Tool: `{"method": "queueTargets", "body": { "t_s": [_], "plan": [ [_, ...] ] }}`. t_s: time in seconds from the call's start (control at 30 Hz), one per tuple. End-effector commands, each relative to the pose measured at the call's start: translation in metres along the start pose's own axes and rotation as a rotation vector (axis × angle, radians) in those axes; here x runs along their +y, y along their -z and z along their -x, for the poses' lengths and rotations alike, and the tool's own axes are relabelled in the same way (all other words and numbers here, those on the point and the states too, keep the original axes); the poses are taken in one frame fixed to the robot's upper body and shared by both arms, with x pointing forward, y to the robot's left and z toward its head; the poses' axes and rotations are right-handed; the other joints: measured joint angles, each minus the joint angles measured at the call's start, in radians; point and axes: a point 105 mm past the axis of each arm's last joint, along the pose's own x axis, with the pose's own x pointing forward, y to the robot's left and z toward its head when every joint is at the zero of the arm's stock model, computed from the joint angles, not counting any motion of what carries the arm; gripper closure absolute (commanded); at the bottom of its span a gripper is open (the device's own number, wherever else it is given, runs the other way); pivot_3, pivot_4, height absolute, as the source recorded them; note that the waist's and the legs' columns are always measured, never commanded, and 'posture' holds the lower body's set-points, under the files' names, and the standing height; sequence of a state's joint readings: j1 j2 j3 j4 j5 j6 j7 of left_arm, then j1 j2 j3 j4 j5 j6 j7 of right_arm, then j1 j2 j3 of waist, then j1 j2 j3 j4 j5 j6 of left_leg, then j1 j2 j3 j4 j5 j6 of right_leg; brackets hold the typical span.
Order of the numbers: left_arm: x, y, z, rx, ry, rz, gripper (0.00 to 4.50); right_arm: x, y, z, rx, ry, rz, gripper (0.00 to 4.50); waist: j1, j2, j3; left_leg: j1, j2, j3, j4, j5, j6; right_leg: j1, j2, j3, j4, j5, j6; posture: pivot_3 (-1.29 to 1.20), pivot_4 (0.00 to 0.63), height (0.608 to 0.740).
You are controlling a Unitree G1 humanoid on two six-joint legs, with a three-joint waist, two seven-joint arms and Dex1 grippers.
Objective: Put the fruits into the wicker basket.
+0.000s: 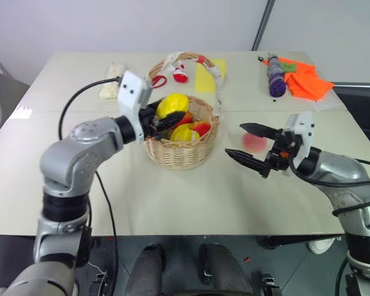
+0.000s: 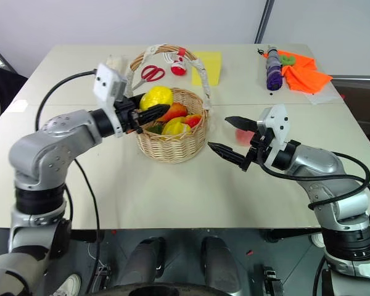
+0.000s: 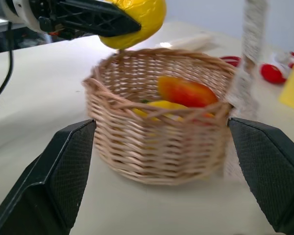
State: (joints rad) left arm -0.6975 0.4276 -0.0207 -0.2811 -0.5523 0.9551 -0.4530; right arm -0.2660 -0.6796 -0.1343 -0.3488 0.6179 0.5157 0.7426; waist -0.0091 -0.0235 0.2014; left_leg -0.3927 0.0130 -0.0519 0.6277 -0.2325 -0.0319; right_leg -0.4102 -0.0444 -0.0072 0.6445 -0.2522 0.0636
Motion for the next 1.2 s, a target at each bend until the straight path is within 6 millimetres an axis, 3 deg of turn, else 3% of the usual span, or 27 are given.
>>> {"method": "queueTargets", "body": {
  "t_s": [0.03, 0.27, 0.53, 0.73, 0.8, 0.83, 0.9, 0.93, 1.0, 1.13, 1.2],
  "plan": [
    [-0.003, -0.005, 0.000, -0.022, 0.015, -0.075, 0.05, -0.022, 0.002, -0.001, 0.026, 0.137, 0.056, 0.00, -0.006, 0.000, 0.000, 0.000, 0.000, 0.000, 0.000, 0.000, 0.000, -0.001, 0.000, 0.000, 0.001, 0.000, 0.000, 0.00, 0.150, 0.740],
    [-0.006, -0.003, 0.021, -0.092, 0.103, -0.135, 0.02, -0.062, 0.038, -0.005, 0.126, 0.375, -0.006, 0.00, -0.006, 0.000, 0.000, 0.000, 0.001, 0.000, 0.000, 0.000, 0.000, -0.002, 0.001, 0.001, 0.002, -0.001, -0.002, 0.00, 0.150, 0.740],
    [-0.035, 0.010, 0.050, -0.087, 0.270, -0.135, 0.02, -0.077, 0.075, -0.004, 0.251, 0.431, -0.069, 0.00, -0.002, 0.000, 0.000, 0.000, 0.001, 0.002, 0.001, 0.000, 0.000, -0.001, 0.000, 0.002, 0.001, -0.002, -0.004, 0.00, 0.150, 0.740],
    [-0.043, 0.007, 0.056, -0.124, 0.288, -0.110, 0.02, -0.082, 0.082, -0.005, 0.272, 0.444, -0.056, 0.00, -0.003, 0.001, 0.000, 0.000, 0.001, 0.002, 0.001, 0.000, 0.000, -0.001, 0.000, 0.002, 0.001, -0.002, -0.004, 0.00, 0.150, 0.740],
    [-0.043, 0.007, 0.056, -0.123, 0.285, -0.108, 0.02, -0.083, 0.081, -0.006, 0.258, 0.446, -0.068, 0.00, -0.006, 0.001, 0.000, 0.000, 0.001, 0.002, 0.001, 0.000, 0.000, -0.001, 0.000, 0.002, 0.002, -0.002, -0.004, 0.00, 0.150, 0.740],
    [-0.042, 0.008, 0.057, -0.121, 0.280, -0.107, 0.00, -0.084, 0.079, -0.007, 0.250, 0.450, -0.067, 0.26, -0.007, 0.001, 0.000, 0.001, 0.001, 0.003, 0.001, 0.000, 0.000, -0.001, 0.000, 0.002, 0.002, -0.001, -0.004, 0.00, 0.150, 0.740],
    [-0.040, 0.009, 0.058, -0.117, 0.274, -0.103, 0.00, -0.085, 0.076, -0.007, 0.235, 0.452, -0.060, 0.81, -0.007, 0.001, 0.000, 0.001, 0.001, 0.002, 0.001, 0.000, 0.000, -0.001, 0.001, 0.002, 0.002, -0.001, -0.003, 0.00, 0.150, 0.740],
    [-0.039, 0.009, 0.058, -0.116, 0.273, -0.101, 0.00, -0.085, 0.075, -0.007, 0.230, 0.454, -0.056, 1.37, -0.006, 0.001, 0.000, 0.001, 0.001, 0.002, 0.001, 0.000, 0.000, -0.001, 0.001, 0.002, 0.002, -0.001, -0.003, 0.00, 0.150, 0.740],
    [-0.037, 0.011, 0.060, -0.115, 0.265, -0.092, 0.00, -0.085, 0.070, -0.007, 0.217, 0.447, -0.036, 2.05, -0.005, 0.001, 0.000, 0.001, 0.001, 0.002, 0.001, 0.000, 0.000, -0.001, 0.001, 0.002, 0.002, -0.001, -0.003, 0.00, 0.150, 0.740],
    [-0.023, 0.017, 0.071, -0.111, 0.206, -0.066, 0.00, -0.076, 0.049, -0.003, 0.172, 0.387, 0.039, 2.14, -0.006, 0.001, 0.000, 0.001, 0.001, 0.003, 0.000, 0.000, 0.000, -0.001, 0.001, 0.002, 0.002, -0.001, -0.004, 0.00, 0.150, 0.740],
    [-0.011, 0.020, 0.085, -0.144, 0.165, -0.040, 0.00, -0.060, 0.022, 0.000, 0.107, 0.276, 0.098, 2.14, -0.005, 0.001, 0.001, 0.000, 0.001, 0.003, 0.000, 0.000, 0.000, -0.002, 0.001, 0.002, 0.002, -0.001, -0.004, 0.00, 0.150, 0.740]
  ]
}}
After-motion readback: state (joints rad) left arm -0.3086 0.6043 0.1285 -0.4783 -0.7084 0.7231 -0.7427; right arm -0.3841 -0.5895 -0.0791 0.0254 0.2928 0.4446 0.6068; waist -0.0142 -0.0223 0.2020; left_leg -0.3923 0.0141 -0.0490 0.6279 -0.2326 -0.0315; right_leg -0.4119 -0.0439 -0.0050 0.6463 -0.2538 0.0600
